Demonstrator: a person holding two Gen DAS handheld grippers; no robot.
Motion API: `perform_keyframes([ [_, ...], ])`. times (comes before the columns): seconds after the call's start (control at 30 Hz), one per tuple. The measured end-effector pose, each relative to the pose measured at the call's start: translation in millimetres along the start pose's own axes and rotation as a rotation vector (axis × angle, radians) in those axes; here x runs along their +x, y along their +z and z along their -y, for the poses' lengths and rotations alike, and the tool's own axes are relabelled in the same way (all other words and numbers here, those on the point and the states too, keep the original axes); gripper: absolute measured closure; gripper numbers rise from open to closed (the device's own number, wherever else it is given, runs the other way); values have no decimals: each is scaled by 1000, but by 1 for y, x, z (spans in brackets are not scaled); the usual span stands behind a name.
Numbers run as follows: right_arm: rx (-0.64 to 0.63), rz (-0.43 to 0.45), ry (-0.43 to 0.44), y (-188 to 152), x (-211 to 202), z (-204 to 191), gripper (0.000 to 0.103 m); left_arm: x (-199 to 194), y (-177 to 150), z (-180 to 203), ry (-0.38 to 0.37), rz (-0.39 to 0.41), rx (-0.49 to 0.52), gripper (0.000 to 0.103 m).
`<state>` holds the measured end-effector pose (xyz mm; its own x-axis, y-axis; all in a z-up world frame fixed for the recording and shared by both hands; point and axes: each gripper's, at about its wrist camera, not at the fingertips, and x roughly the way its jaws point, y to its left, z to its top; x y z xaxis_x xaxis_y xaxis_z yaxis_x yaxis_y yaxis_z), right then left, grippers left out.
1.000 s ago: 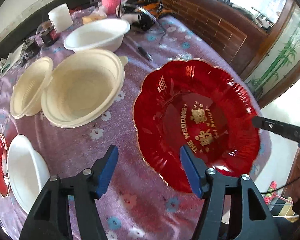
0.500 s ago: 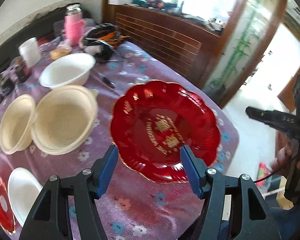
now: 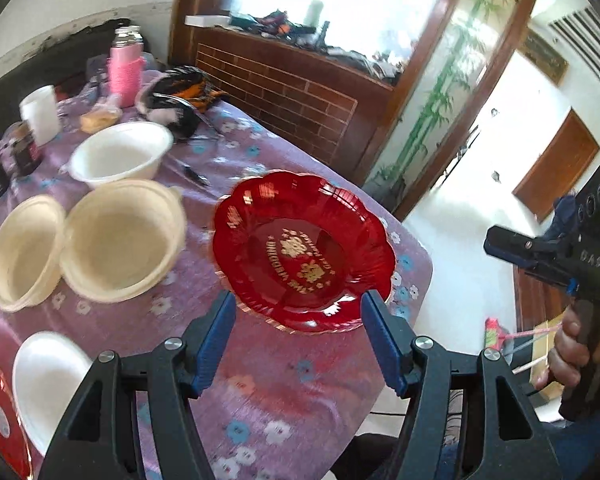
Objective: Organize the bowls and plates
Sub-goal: 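Lower the red wedding plate onto the cloth and open the left gripper, then move the left gripper to the small red plate and grasp its rim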
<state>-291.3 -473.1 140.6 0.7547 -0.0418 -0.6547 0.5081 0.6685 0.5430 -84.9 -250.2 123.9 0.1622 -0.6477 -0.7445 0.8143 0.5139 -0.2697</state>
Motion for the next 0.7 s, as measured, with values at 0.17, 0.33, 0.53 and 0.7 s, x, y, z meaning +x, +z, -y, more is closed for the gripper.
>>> perform_keyframes([
  [0.17, -102, -25, -13, -4, 8, -36, 68, -37, -13, -30, 34, 52, -76, 35],
  [0.33, -221, -103, 26, -10, 32, -84, 66, -87, -35, -68, 134, 96, -169, 34],
  [0.53, -294, -179, 124, -21, 63, -145, 64, -141, -65, -132, 176, 107, -353, 34],
  [0.7, -389, -256, 211, -27, 88, -215, 61, -181, -87, -183, 287, 111, -452, 34],
])
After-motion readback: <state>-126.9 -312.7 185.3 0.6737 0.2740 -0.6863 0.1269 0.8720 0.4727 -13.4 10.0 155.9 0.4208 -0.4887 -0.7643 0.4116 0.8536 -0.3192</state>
